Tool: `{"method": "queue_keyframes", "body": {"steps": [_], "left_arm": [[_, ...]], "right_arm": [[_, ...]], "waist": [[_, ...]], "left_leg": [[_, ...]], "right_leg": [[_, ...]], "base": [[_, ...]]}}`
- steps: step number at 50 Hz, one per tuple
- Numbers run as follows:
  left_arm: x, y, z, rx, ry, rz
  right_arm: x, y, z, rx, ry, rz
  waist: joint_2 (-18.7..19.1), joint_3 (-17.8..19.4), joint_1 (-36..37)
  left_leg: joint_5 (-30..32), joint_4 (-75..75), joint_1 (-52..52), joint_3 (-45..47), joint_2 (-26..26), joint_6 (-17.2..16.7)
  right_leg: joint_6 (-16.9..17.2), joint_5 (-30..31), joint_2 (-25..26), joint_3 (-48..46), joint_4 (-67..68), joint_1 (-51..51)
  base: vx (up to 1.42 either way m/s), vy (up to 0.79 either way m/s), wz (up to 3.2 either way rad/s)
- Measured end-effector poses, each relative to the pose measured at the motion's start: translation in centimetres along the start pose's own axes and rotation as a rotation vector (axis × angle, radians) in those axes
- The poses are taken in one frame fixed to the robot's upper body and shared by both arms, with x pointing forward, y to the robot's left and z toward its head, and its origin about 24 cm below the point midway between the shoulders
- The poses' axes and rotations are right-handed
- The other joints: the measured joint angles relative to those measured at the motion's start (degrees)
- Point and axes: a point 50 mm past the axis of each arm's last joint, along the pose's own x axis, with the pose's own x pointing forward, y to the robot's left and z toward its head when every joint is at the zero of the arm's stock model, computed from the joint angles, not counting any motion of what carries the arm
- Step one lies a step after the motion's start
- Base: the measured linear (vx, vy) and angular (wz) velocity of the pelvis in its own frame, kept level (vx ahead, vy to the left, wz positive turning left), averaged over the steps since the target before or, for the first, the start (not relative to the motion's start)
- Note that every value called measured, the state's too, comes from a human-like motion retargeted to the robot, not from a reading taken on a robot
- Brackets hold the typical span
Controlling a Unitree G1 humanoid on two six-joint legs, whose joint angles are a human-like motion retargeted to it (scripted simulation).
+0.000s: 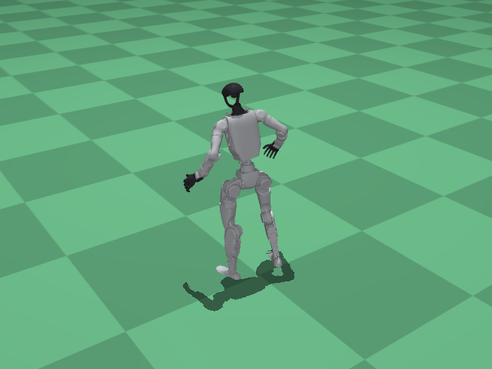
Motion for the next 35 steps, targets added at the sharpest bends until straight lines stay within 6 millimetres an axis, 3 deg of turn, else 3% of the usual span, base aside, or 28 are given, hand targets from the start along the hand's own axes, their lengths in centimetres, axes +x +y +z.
{"method": "queue_keyframes", "body": {"steps": [8,13,17,25,30,35], "left_arm": [[2.5,1.6,7.0,0.078,-0.228,-0.077],[3.2,1.8,13.7,0.076,-0.452,-0.125],[2.5,1.8,19.7,0.065,-0.668,-0.176],[-2.7,2.9,31.5,0.170,-1.158,-0.179],[-7.6,4.1,37.8,0.360,-1.449,-0.084],[-12.2,5.5,42.5,0.540,-1.670,0.097]], "right_arm": [[1.1,-3.2,3.4,-0.154,-0.123,0.007],[1.5,-5.9,7.3,-0.121,-0.261,-0.046],[1.0,-8.3,11.2,-0.039,-0.410,-0.095],[-3.3,-14.7,20.4,-0.078,-0.784,-0.285],[-8.1,-18.7,26.7,-0.294,-1.012,-0.477],[-13.4,-22.2,32.0,-0.543,-1.154,-0.747]], "waist": [[-1.45,-1.99,1.86],[-0.86,-4.28,2.12],[-0.20,-6.26,1.60],[0.27,-9.99,0.11],[0.45,-12.68,-0.17],[1.23,-15.46,0.31]], "left_leg": [[-1.21,0.89,1.12,0.16,-1.80,0.20],[-2.02,2.75,1.24,-0.54,-1.46,1.05],[-2.32,3.76,1.30,-1.23,-0.55,1.30],[-2.36,4.41,1.94,-2.26,0.30,1.27],[-2.38,4.35,2.39,-2.09,0.92,1.10],[-2.61,3.99,2.85,-1.46,2.05,0.53]], "right_leg": [[2.57,4.36,-1.87,-5.11,-12.06,4.80],[2.57,3.55,-2.08,-5.79,-11.47,6.33],[2.57,2.41,-1.43,-6.97,-11.64,7.58],[2.57,1.70,-0.37,-8.79,-14.37,10.84],[2.57,1.37,0.29,-8.92,-14.58,11.37],[2.57,0.87,1.48,-8.51,-14.20,11.07]], "base": [[0.09,-0.09,0.03],[0.11,-0.09,0.12],[0.09,-0.11,0.15],[0.08,-0.08,0.12],[0.07,-0.06,-0.01],[0.08,-0.05,-0.10]]}}
